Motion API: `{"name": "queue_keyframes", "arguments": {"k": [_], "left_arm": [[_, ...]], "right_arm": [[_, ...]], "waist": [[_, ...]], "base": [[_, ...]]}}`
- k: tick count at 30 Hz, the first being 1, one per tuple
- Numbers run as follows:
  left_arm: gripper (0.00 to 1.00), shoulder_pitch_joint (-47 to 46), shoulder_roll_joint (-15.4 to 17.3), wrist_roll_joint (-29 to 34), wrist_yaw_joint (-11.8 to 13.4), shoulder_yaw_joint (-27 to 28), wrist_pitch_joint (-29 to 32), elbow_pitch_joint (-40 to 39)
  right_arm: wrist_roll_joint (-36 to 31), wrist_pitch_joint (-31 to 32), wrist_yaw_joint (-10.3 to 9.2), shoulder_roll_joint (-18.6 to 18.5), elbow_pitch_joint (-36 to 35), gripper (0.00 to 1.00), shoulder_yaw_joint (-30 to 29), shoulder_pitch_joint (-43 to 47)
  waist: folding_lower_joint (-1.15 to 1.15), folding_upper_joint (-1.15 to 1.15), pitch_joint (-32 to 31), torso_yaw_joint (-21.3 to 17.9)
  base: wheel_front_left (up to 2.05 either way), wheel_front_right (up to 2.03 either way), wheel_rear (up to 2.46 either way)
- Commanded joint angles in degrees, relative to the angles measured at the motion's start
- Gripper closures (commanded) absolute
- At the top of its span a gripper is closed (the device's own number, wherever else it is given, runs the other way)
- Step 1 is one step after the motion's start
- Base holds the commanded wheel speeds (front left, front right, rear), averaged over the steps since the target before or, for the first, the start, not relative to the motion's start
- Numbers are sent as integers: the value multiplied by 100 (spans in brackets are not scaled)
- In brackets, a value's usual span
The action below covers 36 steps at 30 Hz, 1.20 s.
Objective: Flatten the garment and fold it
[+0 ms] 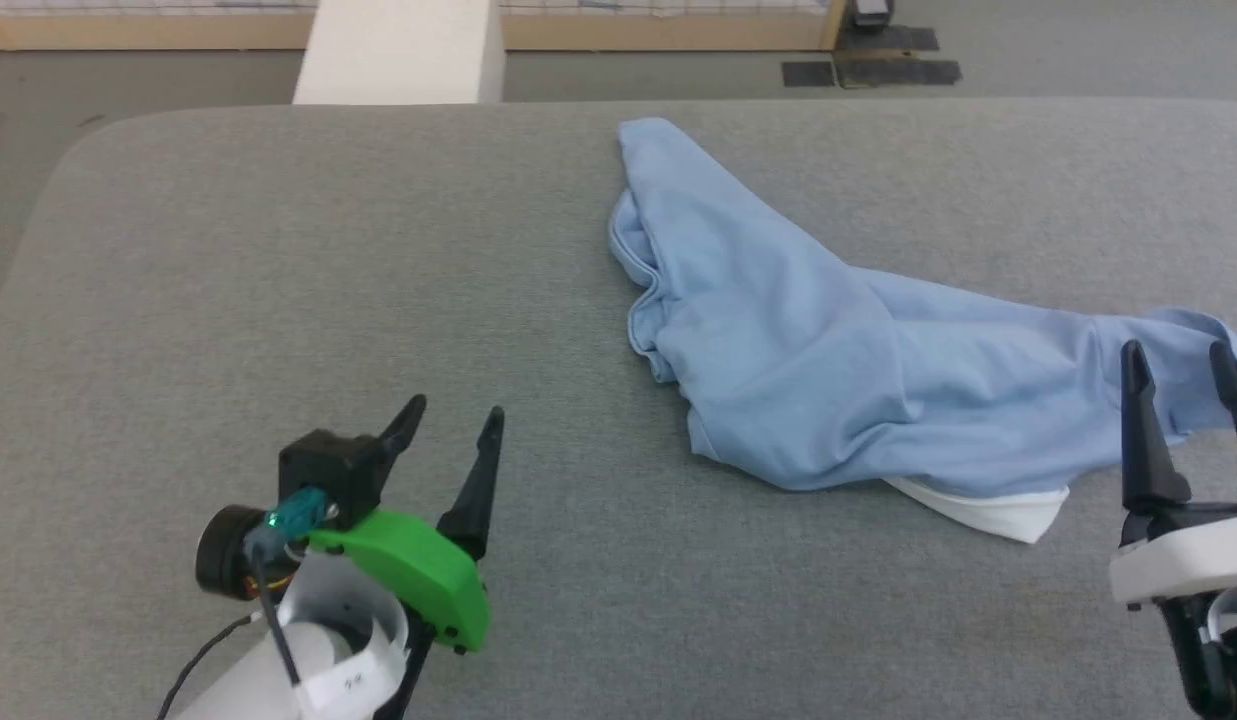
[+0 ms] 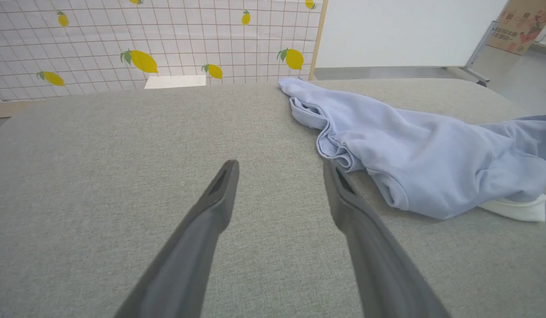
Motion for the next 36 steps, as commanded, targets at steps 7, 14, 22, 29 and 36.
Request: {"name": "queue_keyframes", "arguments": {"k": [7,14,22,29,36], "left_arm": [[0,-951,14,-351,-426,-431,1597,-301],[0,-1918,-376,-956,-524,-859,3504,-48],[0,-2617,-665,-1197,-617,-971,4297,693],[0,-2749,-785,-1086,-687,-1013,4136,1243],[100,-2689,-765,-1088,-838,-853,3672,1237]], "right_arm": [[-475,-39,-9,350,-305,0,-418,46],[-610,-149,-9,444,-381,0,-570,-80],[-668,-349,-9,568,-236,0,-417,-122],[-704,-443,-9,618,-159,0,-406,-147],[-728,-422,-9,636,-90,0,-372,-206]], "waist": [[0,0,555,-374],[0,0,997,-704],[0,0,1298,-989],[0,0,1425,-1016],[0,0,1339,-838]], "base": [[0,0,0],[0,0,0],[0,0,0],[0,0,0],[0,0,0]]}}
